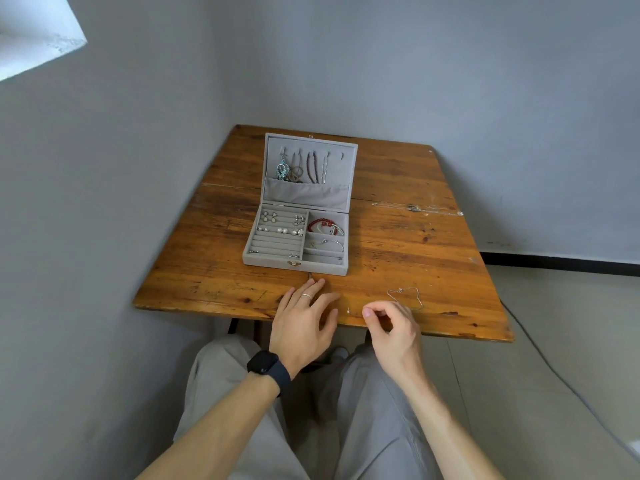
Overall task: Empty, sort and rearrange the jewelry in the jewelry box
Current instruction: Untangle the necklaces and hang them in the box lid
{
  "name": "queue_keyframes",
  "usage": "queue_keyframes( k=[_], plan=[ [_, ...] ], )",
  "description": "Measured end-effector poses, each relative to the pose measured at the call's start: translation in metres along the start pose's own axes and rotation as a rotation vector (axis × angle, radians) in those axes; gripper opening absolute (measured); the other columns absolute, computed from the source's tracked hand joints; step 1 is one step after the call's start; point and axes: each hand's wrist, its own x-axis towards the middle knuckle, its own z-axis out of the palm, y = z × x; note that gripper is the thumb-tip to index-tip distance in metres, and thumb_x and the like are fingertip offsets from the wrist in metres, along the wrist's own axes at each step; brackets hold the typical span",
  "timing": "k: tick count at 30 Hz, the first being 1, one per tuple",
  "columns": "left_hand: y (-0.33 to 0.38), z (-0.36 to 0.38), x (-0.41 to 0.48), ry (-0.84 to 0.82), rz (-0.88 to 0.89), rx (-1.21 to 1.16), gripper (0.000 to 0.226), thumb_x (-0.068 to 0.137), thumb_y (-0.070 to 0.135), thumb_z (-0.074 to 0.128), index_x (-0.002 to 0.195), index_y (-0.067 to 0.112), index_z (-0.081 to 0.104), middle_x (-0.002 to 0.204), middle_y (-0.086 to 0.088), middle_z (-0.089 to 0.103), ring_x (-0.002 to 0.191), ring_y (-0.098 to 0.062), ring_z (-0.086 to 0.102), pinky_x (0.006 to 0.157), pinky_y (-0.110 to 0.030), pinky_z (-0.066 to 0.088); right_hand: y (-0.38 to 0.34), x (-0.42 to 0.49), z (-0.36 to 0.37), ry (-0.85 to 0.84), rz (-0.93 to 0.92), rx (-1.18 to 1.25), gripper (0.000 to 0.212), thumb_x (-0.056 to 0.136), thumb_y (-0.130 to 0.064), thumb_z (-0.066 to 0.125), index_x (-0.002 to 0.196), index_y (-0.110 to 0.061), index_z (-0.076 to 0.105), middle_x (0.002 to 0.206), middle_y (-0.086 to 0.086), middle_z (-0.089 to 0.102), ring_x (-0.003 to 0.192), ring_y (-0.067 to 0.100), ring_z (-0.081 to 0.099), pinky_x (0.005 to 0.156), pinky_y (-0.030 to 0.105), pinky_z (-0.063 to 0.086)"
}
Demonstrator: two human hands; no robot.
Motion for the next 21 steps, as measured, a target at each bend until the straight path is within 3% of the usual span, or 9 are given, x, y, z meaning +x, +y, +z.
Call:
queue_keyframes(
  k=[6, 11, 14, 21],
  plan=[
    [0.006, -0.012, 0.012, -0.130, 0.015, -0.029, 0.031, 0.096, 0.039, 0.061, 0.125, 0.031, 0.068, 0.139, 0.003, 0.060, 0.138, -0.020, 0.044, 0.120, -0.046, 0.027, 0.001, 0.000, 0.000, 0.000, 0.028, 0.032, 0.009, 0.093, -0.016, 0.069, 0.090, -0.025, 0.071, 0.091, -0.019, 0.069, 0.094, 0.006, 0.058, 0.083, 0.019, 0.043],
    [0.011, -0.017, 0.018, -0.131, 0.122, 0.028, 0.019, 0.097, 0.029, 0.063, 0.110, 0.025, 0.077, 0.124, 0.001, 0.069, 0.120, -0.023, 0.056, 0.102, -0.039, 0.044, 0.000, -0.002, 0.001, 0.009, 0.019, 0.022, 0.010, 0.092, -0.016, 0.069, 0.089, -0.025, 0.071, 0.090, -0.023, 0.067, 0.093, 0.005, 0.057, 0.081, 0.019, 0.042],
    [0.014, -0.020, 0.020, -0.128, 0.132, 0.048, 0.021, 0.099, 0.031, 0.060, 0.111, 0.026, 0.075, 0.121, 0.004, 0.068, 0.114, -0.019, 0.055, 0.088, -0.033, 0.051, 0.000, -0.002, 0.001, 0.011, 0.016, 0.021, 0.009, 0.092, -0.016, 0.069, 0.089, -0.025, 0.071, 0.090, -0.021, 0.068, 0.093, 0.006, 0.057, 0.081, 0.019, 0.042],
    [0.019, -0.024, 0.024, -0.141, 0.121, 0.092, 0.023, 0.095, 0.041, 0.059, 0.109, 0.033, 0.075, 0.119, 0.011, 0.067, 0.114, -0.014, 0.054, 0.081, -0.030, 0.050, 0.001, -0.003, 0.001, 0.020, 0.000, 0.004, 0.009, 0.091, -0.014, 0.070, 0.089, -0.022, 0.072, 0.090, -0.018, 0.068, 0.091, 0.009, 0.057, 0.079, 0.022, 0.043]
  ],
)
